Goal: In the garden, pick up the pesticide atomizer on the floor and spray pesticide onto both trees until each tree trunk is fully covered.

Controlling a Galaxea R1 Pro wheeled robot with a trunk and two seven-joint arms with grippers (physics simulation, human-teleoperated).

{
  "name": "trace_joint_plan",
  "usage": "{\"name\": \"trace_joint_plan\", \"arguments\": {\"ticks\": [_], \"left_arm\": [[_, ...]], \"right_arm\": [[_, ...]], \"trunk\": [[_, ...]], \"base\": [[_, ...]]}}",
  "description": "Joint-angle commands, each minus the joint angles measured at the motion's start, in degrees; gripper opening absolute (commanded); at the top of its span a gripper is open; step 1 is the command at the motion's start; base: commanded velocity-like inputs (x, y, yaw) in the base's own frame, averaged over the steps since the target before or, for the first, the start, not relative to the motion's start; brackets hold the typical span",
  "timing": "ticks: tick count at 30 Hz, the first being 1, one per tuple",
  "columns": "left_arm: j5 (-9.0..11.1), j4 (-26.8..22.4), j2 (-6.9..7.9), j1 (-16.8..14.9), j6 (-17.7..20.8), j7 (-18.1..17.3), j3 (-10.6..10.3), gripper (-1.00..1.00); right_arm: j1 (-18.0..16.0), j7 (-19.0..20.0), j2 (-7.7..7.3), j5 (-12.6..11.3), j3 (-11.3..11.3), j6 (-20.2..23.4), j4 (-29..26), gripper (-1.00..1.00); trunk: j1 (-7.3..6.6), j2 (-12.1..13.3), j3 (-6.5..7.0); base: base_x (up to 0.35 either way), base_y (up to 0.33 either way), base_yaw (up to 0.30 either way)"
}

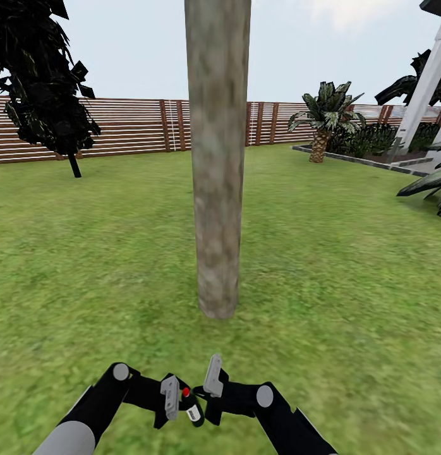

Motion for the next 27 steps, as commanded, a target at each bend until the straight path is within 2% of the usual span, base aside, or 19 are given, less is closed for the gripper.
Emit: {"name": "trace_joint_plan", "arguments": {"ticks": [1, 27], "left_arm": [[0.01, 0.02, -0.11, 0.0, -0.02, 0.0, 0.0, -1.0], [0.01, 0.07, -0.28, 0.0, -0.14, 0.0, 0.0, -1.0]], "right_arm": [[0.0, 0.0, 0.0, 0.0, 0.0, 0.0, 0.0, -1.0], [0.0, 0.0, 0.0, 0.0, 0.0, 0.0, 0.0, -1.0]], "trunk": [[0.0, 0.0, 0.0], [0.0, 0.0, 0.0]], "base": [[0.0, 0.0, 0.0], [0.0, 0.0, 0.0]]}}
